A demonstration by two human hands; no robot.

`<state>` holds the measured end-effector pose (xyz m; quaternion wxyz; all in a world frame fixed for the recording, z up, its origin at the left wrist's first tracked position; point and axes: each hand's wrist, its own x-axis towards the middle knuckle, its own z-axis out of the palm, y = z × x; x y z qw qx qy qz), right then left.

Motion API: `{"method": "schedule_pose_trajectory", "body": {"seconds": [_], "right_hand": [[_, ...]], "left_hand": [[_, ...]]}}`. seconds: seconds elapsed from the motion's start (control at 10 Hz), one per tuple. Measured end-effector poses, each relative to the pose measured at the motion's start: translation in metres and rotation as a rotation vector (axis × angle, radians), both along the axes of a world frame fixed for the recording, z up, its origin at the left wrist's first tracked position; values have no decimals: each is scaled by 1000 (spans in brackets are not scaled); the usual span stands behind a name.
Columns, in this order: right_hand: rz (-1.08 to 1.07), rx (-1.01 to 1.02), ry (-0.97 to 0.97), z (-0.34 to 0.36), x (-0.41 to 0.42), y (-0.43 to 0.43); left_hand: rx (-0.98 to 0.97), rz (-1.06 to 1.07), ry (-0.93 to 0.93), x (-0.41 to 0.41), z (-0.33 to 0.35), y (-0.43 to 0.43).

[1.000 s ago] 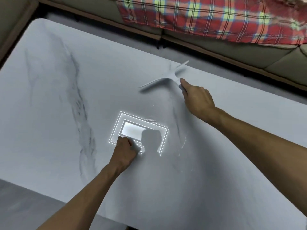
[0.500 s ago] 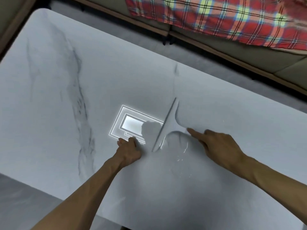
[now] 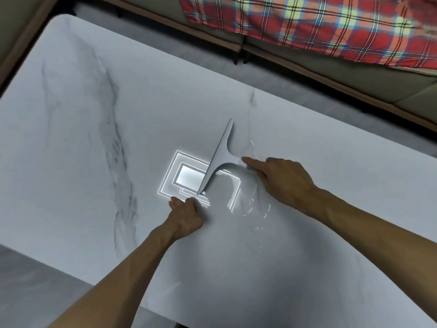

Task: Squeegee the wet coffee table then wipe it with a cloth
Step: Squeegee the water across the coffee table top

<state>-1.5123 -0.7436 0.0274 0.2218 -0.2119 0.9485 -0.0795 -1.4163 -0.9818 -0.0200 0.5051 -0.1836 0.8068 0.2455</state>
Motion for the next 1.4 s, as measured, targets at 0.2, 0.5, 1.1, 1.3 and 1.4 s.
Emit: {"method": "schedule_pose_trajectory", "body": {"seconds": [0.2,0.5,1.1,1.3,1.4], "right_hand": [[-10,71,-7,3,37,75],[-113,98,37,36,13,108],[-242,91,-48,2,10,96],[-239,171,-57,39,29,109],[-342,36,20,32,-12,79]], "left_hand": [[-81,77,126,3,-7,6],[-256,-65,574,-6,-14,32],[-144,92,200,-48,-28,29],[-186,38,285,-47,-8,28],[-214,99,450,-40,2,19]]}}
